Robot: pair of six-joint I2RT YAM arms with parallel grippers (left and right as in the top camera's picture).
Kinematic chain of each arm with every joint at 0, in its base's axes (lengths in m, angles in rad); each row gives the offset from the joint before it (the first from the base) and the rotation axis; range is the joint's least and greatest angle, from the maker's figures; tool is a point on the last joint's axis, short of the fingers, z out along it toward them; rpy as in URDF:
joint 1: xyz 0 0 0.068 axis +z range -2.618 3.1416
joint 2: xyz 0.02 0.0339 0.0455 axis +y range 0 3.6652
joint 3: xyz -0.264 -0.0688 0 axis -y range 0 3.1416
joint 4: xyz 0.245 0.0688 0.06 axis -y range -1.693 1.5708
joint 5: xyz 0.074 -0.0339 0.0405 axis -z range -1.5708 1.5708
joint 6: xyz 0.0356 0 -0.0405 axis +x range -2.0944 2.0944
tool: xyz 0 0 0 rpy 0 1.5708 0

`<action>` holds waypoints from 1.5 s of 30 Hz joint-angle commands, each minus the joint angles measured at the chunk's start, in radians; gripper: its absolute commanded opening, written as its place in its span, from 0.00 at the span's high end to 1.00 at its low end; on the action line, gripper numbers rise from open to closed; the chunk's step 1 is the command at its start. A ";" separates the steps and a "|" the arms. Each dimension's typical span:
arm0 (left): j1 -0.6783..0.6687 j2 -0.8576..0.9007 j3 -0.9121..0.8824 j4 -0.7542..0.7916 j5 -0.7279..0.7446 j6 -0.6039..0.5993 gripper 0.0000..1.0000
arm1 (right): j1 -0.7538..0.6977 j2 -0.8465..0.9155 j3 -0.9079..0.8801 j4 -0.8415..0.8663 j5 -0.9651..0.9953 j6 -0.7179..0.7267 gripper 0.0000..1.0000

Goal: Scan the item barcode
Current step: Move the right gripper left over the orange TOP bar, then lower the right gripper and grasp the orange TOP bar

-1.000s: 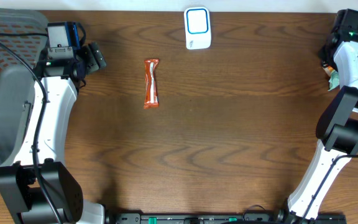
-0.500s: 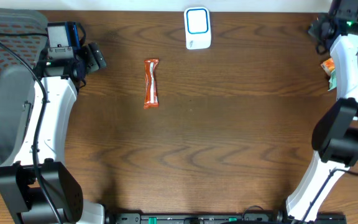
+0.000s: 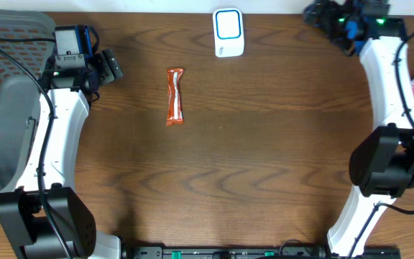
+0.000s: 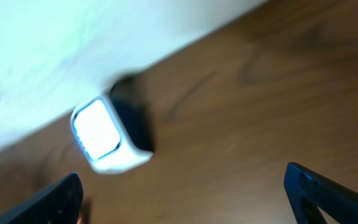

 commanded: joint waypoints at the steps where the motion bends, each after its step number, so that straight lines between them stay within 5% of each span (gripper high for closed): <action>1: 0.005 0.005 0.005 -0.003 -0.009 -0.009 0.02 | 0.059 -0.005 0.000 -0.025 -0.068 -0.001 0.01; 15: 0.005 0.005 0.005 -0.003 -0.009 -0.009 0.02 | 0.305 0.036 -0.002 -0.033 -0.007 0.000 0.01; 34: 0.005 0.005 0.005 -0.003 -0.009 -0.009 0.02 | 0.542 0.164 -0.002 -0.003 0.006 0.000 0.24; 39: 0.005 0.005 0.005 -0.003 -0.009 -0.009 0.02 | 0.581 0.204 -0.002 -0.005 0.048 0.000 0.23; 42: 0.005 0.005 0.005 -0.003 -0.009 -0.009 0.02 | 0.593 0.221 -0.002 -0.003 0.050 0.000 0.11; 45: 0.005 0.005 0.005 -0.003 -0.009 -0.009 0.02 | 0.599 0.225 -0.002 0.000 0.053 0.000 0.14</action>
